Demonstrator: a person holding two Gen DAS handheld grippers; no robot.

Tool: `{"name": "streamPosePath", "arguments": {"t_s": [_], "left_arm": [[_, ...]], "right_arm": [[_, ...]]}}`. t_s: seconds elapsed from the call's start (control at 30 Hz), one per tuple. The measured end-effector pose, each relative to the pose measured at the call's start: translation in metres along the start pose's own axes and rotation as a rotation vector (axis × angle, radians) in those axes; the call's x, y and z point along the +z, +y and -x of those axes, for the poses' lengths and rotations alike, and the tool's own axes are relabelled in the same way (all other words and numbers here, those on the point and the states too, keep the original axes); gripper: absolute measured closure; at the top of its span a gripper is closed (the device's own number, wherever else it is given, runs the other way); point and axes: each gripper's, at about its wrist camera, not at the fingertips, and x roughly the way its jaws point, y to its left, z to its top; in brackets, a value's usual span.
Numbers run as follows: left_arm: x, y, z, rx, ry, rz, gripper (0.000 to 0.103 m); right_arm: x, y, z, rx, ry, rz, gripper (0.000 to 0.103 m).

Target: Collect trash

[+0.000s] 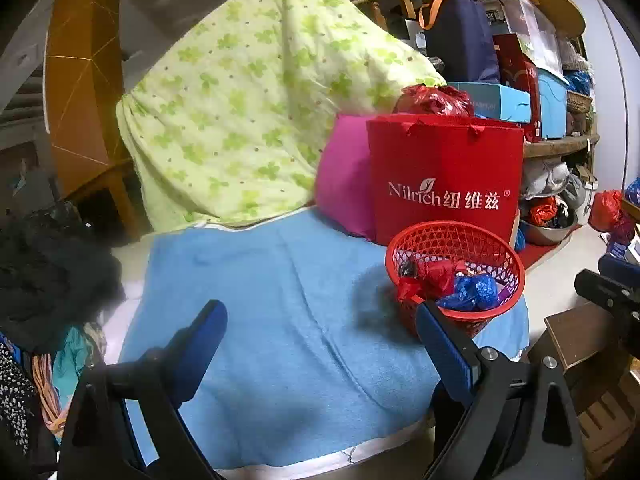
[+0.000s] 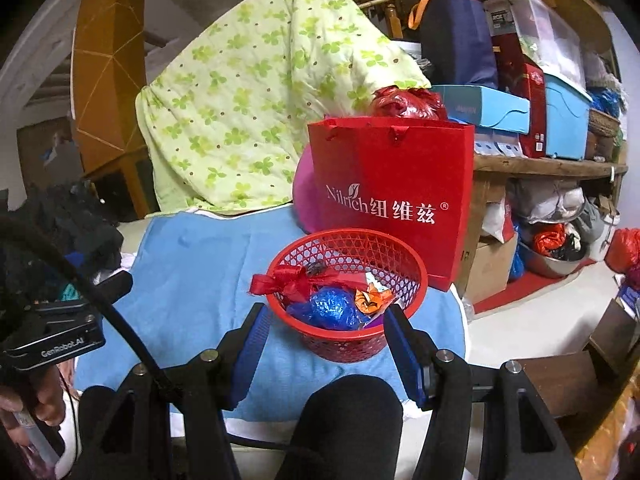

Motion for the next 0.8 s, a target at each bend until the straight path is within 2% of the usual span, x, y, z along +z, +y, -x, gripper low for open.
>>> {"name": "streamPosePath", "arguments": {"t_s": [0.3,0.43,0.8], "left_arm": [[0.002,-0.01,0.02,0.031,-0.013,-0.021,0.007],[0.003,-0.012,0.024,0.04,-0.014,-0.016,0.007],[0.004,-0.023,0.024,0.04,-0.014,-0.05,0.007]], "right_arm": [[-0.015,-0.003,0.004,0.01,0.048,-0.048,0.037],[-0.018,-0.005,0.008,-0.01,0.037,-0.031,0.037],[-0.02,-0.003,0.004,0.008,0.028,-0.033,0.036]]}}
